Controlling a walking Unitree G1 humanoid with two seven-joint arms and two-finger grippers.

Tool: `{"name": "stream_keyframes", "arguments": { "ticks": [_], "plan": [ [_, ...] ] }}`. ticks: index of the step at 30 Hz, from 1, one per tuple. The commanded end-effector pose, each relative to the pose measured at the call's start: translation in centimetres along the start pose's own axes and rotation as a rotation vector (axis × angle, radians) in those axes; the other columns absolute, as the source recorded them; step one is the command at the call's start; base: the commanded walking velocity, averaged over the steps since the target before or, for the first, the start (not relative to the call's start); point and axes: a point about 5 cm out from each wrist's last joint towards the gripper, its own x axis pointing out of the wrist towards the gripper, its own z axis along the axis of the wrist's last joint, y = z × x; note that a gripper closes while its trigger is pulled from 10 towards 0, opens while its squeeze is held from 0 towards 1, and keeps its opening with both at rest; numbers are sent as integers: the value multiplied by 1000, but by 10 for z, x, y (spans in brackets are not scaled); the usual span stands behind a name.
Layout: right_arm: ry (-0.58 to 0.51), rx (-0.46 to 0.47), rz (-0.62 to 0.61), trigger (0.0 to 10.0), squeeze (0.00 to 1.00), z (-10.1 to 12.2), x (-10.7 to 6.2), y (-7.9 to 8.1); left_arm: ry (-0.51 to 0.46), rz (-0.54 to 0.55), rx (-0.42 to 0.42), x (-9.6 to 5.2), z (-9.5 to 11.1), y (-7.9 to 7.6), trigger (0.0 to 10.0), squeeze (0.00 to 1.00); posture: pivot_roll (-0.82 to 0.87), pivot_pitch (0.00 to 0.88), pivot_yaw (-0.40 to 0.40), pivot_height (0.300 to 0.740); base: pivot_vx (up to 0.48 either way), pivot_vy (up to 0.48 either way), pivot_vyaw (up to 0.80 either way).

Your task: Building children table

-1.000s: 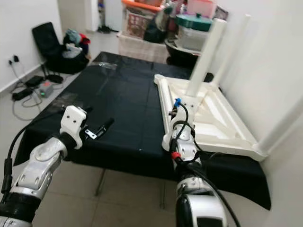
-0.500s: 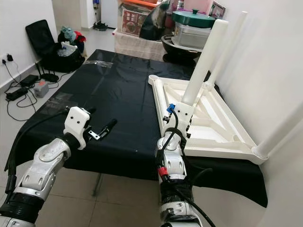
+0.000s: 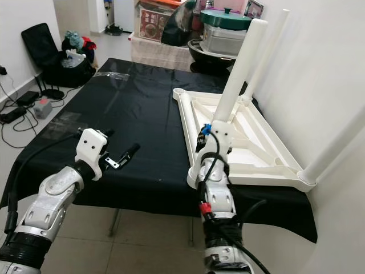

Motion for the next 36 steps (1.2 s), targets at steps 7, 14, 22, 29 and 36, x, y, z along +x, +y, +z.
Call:
{"name": "stream_keyframes", "arguments": {
  "ticks": [7,14,22,29,36],
  "plan": [
    [10,-128,544,10000,0,-6,11,15,-8,-37,5,5,2,-4,10000,0,110,0,-138,740,0,0,0],
    [99,-109,659,10000,0,-18,21,40,-11,-31,3,5,2,-7,10000,0,140,0,-158,740,0,0,0],
    [116,-100,721,10000,0,-22,25,52,-6,-10,18,-2,2,1,10000,0,178,0,-185,740,0,0,0],
    [112,-66,752,2510,0,-21,27,52,-2,1,19,-6,0,3,10000,0,180,0,-196,740,0,0,0],
    [72,-2,703,0,0,-16,32,41,-4,-11,9,-5,-1,-3,10000,0,176,0,-183,740,0,0,0]
  ]
}}
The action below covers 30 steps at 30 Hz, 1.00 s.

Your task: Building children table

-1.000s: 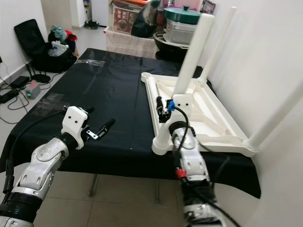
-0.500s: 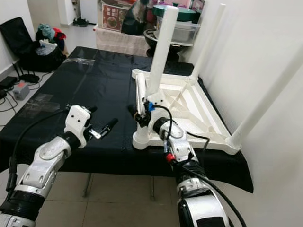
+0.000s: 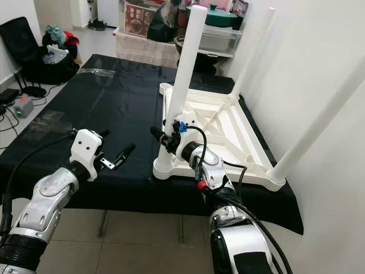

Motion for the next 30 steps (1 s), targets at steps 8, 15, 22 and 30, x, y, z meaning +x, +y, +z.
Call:
{"name": "stream_keyframes", "arguments": {
  "ticks": [8,15,22,30],
  "plan": [
    [-38,-31,-264,0,0,7,-5,-18,-4,-32,-3,4,1,-5,10000,0,140,0,-155,740,0,0,0],
    [77,49,-1168,0,0,-26,-71,-47,-5,-42,-18,5,1,-13,10000,0,126,0,-131,740,0,0,0],
    [-2,45,-1218,0,0,-18,-83,-22,1,-46,-18,9,0,-11,10000,0,63,0,-100,740,0,0,0],
    [-21,69,-1073,10000,0,-10,-61,-12,-9,-81,-34,13,1,-20,10000,0,61,0,-92,740,0,0,0]
  ]
}}
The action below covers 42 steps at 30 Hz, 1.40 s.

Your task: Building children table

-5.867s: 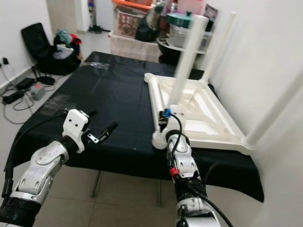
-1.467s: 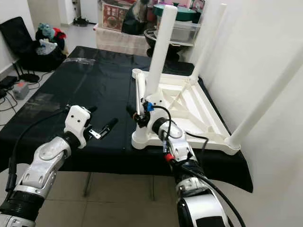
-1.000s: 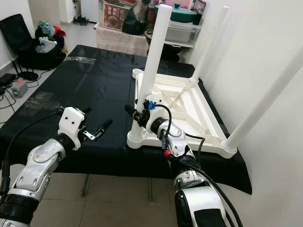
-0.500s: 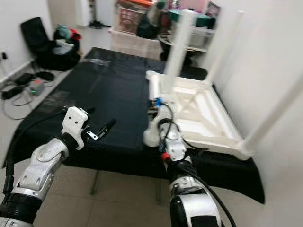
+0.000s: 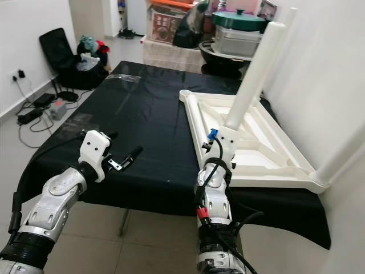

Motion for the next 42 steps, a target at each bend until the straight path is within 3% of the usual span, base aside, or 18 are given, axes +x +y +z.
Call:
{"name": "stream_keyframes", "arguments": {
  "ticks": [1,6,7,10,11,12,13,14,16,17,18,19,21,24,34,35,36,42],
  "plan": [
    [7,2,4,10000,0,-1,3,-5,-10,-19,5,3,2,-2,10000,0,63,0,-92,740,0,0,0],
    [-33,31,17,10000,0,8,1,-5,-6,-17,8,2,2,0,10000,0,65,0,-96,740,0,0,0],
    [-43,32,25,10000,1000,12,0,-7,-5,-14,11,1,2,1,10000,0,70,0,-99,740,0,0,0],
    [-56,14,44,10000,1000,18,2,-8,-7,-10,10,1,2,1,10000,0,72,0,-103,740,0,0,0],
    [-105,9,120,10000,0,28,8,-6,-8,-8,9,1,2,1,10000,0,81,0,-107,740,0,0,0],
    [-105,9,120,10000,0,28,8,-6,-8,-8,9,1,2,1,10000,0,81,0,-107,740,0,0,0],
    [-138,23,281,10000,0,37,12,1,-9,-12,9,0,2,0,10000,0,96,0,-115,740,0,0,0],
    [-138,23,281,10000,0,37,12,1,-9,-12,9,0,2,0,10000,0,96,0,-115,740,0,0,0],
    [-189,6,610,10000,0,47,13,16,-8,-15,12,-1,2,2,10000,0,99,0,-115,740,0,0,0],
    [-189,6,610,10000,0,47,13,16,-8,-15,12,-1,2,2,10000,0,99,0,-115,740,0,0,0],
    [-184,-16,735,10000,0,46,12,21,-7,-13,15,-1,2,4,10000,0,99,0,-118,740,0,0,0],
    [-184,-16,735,10000,0,46,12,21,-7,-13,15,-1,2,4,10000,0,99,0,-118,740,0,0,0],
    [-108,-65,873,10000,0,33,16,31,-12,-1,23,0,4,8,10000,0,102,0,-127,740,0,0,0],
    [-25,-52,958,10000,0,22,14,50,-18,9,18,0,5,7,10000,0,119,0,-140,740,0,0,0],
    [26,-63,1005,9843,0,13,13,74,-7,21,30,-9,4,10,10000,0,184,0,-178,740,0,0,0],
    [27,-58,996,3686,0,15,14,76,-2,31,37,-12,4,14,10000,0,192,0,-185,740,0,0,0],
    [23,-61,977,0,0,16,18,76,6,39,40,-15,3,17,10000,0,192,0,-183,740,0,0,0],
    [14,-60,851,0,0,18,29,67,31,38,31,-20,-3,18,10000,0,181,0,-168,740,0,0,0]
  ]
}}
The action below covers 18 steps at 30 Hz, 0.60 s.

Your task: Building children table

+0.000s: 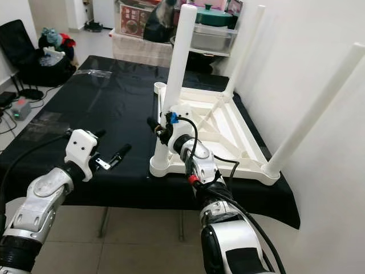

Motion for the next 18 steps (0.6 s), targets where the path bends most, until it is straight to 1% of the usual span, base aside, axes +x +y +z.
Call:
{"name": "stream_keyframes", "arguments": {
  "ticks": [1,2,3,4,5,6,7,8,9,10,11,12,13,15,16,18],
  "plan": [
    [1,-27,-53,0,0,3,0,-7,10,-23,-8,-1,-1,-4,10000,0,181,0,-168,740,0,0,0],
    [18,-13,-212,0,0,1,-4,-21,16,-44,-15,-3,-3,-8,10000,0,177,0,-159,740,0,0,0],
    [18,-13,-212,0,0,1,-4,-21,16,-44,-15,-3,-3,-8,10000,0,177,0,-159,740,0,0,0],
    [60,-5,-415,0,0,-5,-13,-38,25,-63,-19,-4,-5,-13,10000,0,176,0,-158,740,0,0,0],
    [60,-5,-415,0,0,-5,-13,-38,25,-63,-19,-4,-5,-13,10000,0,176,0,-158,740,0,0,0],
    [91,-6,-553,0,0,-10,-20,-49,30,-75,-21,-6,-6,-16,10000,0,174,0,-156,740,0,0,0],
    [106,5,-700,0,0,-15,-31,-59,34,-88,-31,-7,-8,-20,10000,0,167,0,-152,740,0,0,0],
    [106,5,-700,0,0,-15,-31,-59,34,-88,-31,-7,-8,-20,10000,0,167,0,-152,740,0,0,0],
    [103,7,-826,0,0,-20,-44,-64,40,-107,-42,-10,-10,-27,10000,0,154,0,-146,740,0,0,0],
    [96,8,-903,0,0,-23,-52,-66,43,-119,-50,-11,-11,-31,10000,0,154,0,-146,740,0,0,0],
    [96,8,-903,0,0,-23,-52,-66,43,-119,-50,-11,-11,-31,10000,0,154,0,-146,740,0,0,0],
    [90,9,-976,0,0,-26,-61,-65,49,-133,-62,-13,-13,-36,10000,0,145,0,-143,740,0,0,0],
    [77,9,-1022,0,0,-28,-69,-61,51,-149,-72,-14,-14,-42,10000,0,134,0,-134,740,0,0,0],
    [57,5,-1080,0,0,-30,-80,-56,53,-174,-91,-14,-15,-52,10000,0,128,0,-129,740,0,0,0],
    [57,5,-1080,0,0,-30,-80,-56,53,-174,-91,-14,-15,-52,10000,0,128,0,-129,740,0,0,0],
    [54,4,-1102,0,0,-31,-84,-53,53,-191,-103,-14,-15,-58,10000,0,127,0,-127,740,0,0,0]
  ]
}}
